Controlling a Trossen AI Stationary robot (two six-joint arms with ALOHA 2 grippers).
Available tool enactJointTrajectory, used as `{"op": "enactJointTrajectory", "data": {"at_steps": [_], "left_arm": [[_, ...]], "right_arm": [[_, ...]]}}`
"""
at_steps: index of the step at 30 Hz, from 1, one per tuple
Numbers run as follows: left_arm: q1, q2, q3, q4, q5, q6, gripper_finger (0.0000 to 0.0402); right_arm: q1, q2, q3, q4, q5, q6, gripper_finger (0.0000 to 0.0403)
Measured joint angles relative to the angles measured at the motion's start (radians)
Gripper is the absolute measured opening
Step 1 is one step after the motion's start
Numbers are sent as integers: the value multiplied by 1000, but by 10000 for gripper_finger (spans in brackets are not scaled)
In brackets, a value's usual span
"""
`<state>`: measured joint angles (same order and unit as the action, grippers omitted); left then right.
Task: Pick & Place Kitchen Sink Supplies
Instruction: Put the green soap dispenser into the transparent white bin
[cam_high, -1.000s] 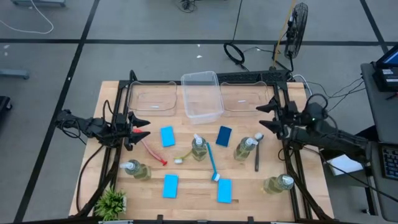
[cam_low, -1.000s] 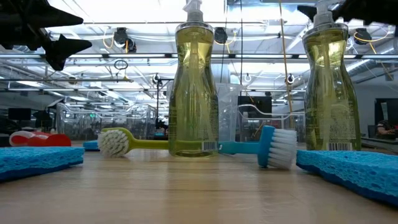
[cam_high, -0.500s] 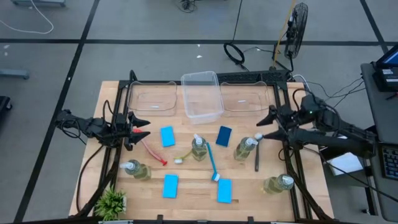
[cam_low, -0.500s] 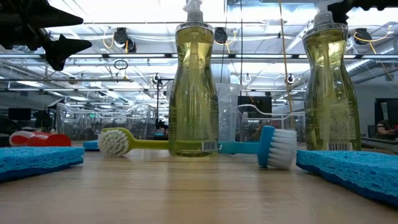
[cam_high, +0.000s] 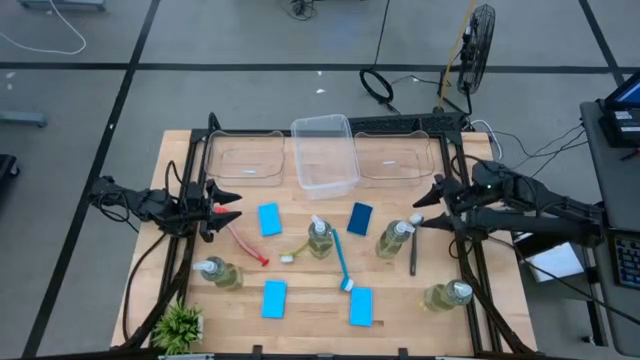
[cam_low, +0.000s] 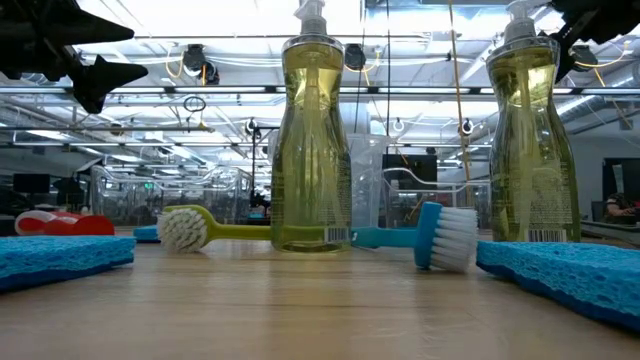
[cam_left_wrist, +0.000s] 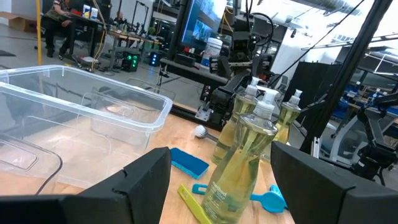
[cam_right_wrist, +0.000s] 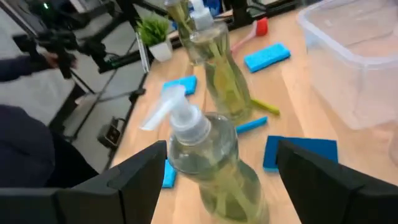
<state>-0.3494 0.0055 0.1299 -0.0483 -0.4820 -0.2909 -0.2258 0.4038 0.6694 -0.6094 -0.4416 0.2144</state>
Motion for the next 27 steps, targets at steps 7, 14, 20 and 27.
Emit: {"op": "enactJointTrajectory", "data": {"at_steps": [7,14,20,27], "left_arm": [[0,0,0,0,-28,0,274],[0,0,0,0,-45,0,274],[0,0,0,0,-45,0,274],[0,0,0,0,-45,-1,274]], "right_arm": [[32,38,-117,142,0,-1,284],[59,40,-172,297,2,2,282],[84,79,-186,388,2,2,285],[133,157,-243,539,-1,16,283]]}}
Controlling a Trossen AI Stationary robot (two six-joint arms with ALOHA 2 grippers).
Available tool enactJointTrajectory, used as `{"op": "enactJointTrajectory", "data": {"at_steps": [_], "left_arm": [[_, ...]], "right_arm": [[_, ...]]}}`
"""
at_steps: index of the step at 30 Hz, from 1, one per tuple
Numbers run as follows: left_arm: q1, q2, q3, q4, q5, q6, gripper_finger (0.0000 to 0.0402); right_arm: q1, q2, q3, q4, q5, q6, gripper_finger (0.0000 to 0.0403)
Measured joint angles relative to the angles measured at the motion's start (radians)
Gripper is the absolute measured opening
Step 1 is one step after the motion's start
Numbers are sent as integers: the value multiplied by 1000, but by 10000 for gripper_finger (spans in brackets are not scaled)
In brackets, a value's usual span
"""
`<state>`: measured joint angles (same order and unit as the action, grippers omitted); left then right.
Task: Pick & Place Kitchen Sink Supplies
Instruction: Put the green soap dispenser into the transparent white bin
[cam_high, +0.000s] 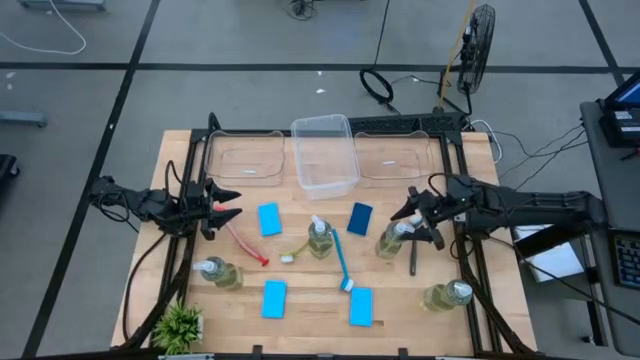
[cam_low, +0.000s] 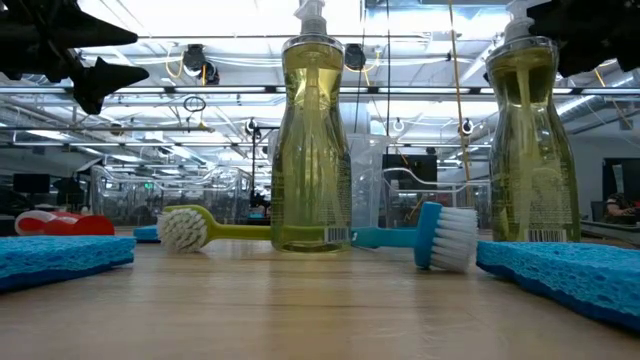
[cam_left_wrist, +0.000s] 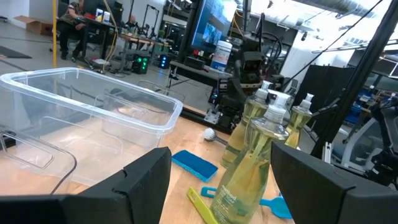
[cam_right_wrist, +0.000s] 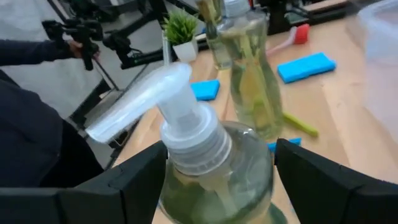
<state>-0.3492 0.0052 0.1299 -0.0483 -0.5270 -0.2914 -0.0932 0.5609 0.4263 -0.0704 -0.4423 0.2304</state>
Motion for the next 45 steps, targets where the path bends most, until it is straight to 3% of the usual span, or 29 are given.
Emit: {"op": "enactJointTrajectory", "data": {"at_steps": [13,25,45], "left_arm": [[0,0,0,0,0,0,274],[0,0,0,0,1,-1,274],[0,0,0,0,1,-1,274]], "right_arm": [[5,9,-119,303,0,173,284],[5,9,-294,734,-6,425,286],[5,10,-311,792,-5,465,279]]}}
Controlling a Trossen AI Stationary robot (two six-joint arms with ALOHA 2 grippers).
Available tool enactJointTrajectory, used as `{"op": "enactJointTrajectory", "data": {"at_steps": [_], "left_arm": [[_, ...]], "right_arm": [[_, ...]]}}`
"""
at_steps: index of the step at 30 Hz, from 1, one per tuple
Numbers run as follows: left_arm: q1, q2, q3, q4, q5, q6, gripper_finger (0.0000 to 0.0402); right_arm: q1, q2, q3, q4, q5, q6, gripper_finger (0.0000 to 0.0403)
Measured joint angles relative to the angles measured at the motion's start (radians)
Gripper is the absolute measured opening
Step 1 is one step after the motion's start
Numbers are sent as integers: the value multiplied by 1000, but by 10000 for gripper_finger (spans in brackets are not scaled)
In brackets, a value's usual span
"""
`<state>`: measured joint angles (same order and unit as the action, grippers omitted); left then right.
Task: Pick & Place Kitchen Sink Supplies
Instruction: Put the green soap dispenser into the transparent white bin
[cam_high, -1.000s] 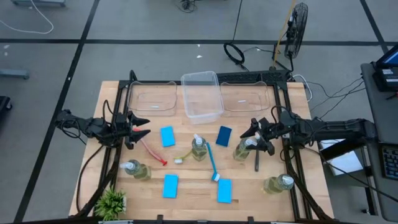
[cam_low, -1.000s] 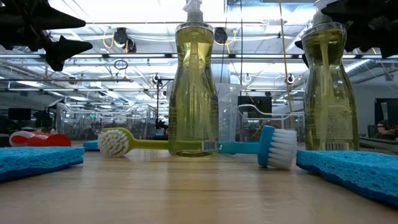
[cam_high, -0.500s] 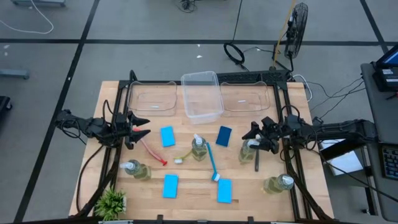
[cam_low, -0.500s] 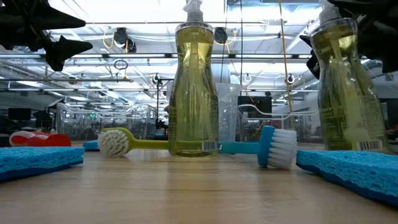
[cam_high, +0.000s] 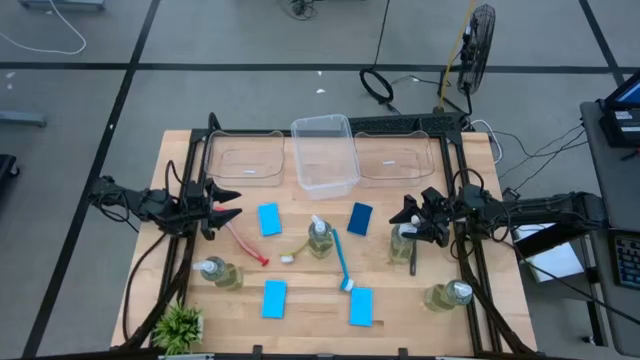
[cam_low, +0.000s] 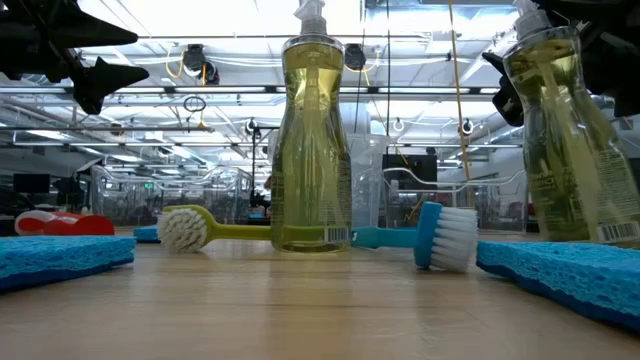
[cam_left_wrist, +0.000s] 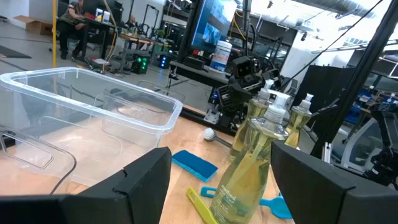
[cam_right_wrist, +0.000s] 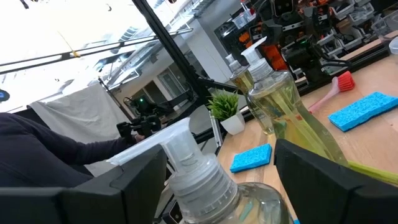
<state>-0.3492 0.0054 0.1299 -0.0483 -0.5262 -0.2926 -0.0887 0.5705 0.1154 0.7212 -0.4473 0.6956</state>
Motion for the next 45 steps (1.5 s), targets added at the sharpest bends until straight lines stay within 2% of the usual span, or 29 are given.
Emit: {"op": "enactJointTrajectory", "data": {"at_steps": [29,33,45], "left_arm": [[0,0,0,0,0,1,274],[0,0,0,0,0,0,274],[0,0,0,0,0,1,274]], "right_arm": [[0,0,2,-17,6,-1,277],[0,0,3,-18,9,-14,255],[-2,-1,4,-11,6,-51,153]]}}
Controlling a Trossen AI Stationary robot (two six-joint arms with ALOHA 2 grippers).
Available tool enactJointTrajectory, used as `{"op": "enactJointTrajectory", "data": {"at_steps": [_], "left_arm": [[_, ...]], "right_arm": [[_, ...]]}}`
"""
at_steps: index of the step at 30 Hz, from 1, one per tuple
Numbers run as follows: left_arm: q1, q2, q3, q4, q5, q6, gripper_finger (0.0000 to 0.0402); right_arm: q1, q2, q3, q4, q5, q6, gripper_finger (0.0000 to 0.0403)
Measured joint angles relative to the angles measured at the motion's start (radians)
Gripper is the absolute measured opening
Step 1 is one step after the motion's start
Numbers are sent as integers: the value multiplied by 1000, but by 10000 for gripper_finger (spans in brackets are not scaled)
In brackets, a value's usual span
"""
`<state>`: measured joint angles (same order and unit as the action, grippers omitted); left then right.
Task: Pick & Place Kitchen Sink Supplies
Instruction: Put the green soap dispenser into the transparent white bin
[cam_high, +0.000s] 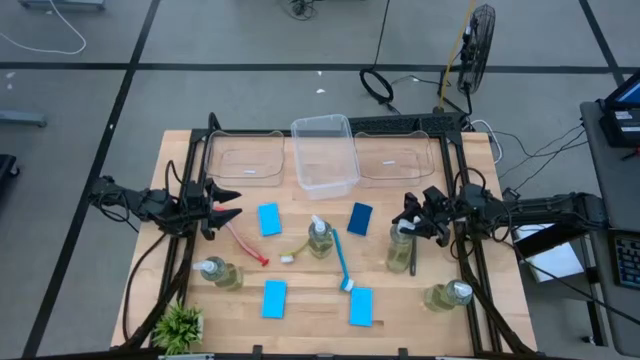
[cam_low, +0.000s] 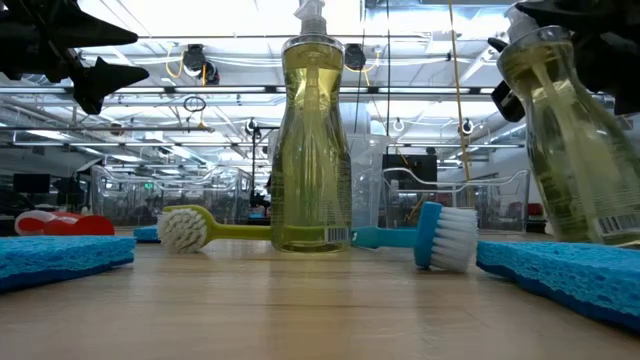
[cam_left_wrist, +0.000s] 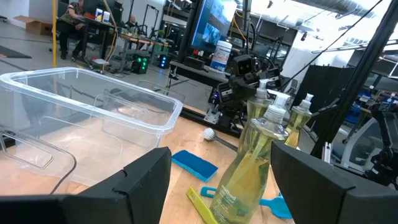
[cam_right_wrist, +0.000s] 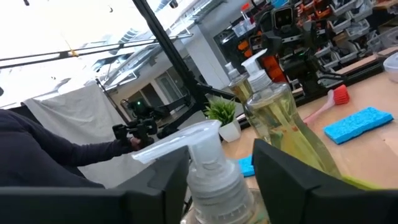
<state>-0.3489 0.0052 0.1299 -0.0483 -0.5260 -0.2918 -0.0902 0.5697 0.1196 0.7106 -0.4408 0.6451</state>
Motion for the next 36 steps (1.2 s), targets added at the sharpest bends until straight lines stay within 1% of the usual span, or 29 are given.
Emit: {"op": "enactJointTrajectory", "data": {"at_steps": [5,8,14,18,22,30,33,36], "left_arm": [[0,0,0,0,0,0,274],[0,0,0,0,0,0,273],[0,0,0,0,0,0,274],[0,0,0,0,0,0,274],[0,0,0,0,0,0,274],[0,0,0,1,0,0,274],[0,0,0,10,0,-8,274],[0,0,0,56,0,-31,274]], "right_arm": [[0,0,0,5,3,-7,117],[0,2,-2,32,0,-14,103],[0,2,-4,64,32,-7,103],[0,2,-4,77,75,-6,100],[1,2,-4,164,112,-3,99],[0,2,-3,403,180,-23,99],[0,1,-3,461,190,-32,99],[1,1,-1,498,209,-38,99]]}}
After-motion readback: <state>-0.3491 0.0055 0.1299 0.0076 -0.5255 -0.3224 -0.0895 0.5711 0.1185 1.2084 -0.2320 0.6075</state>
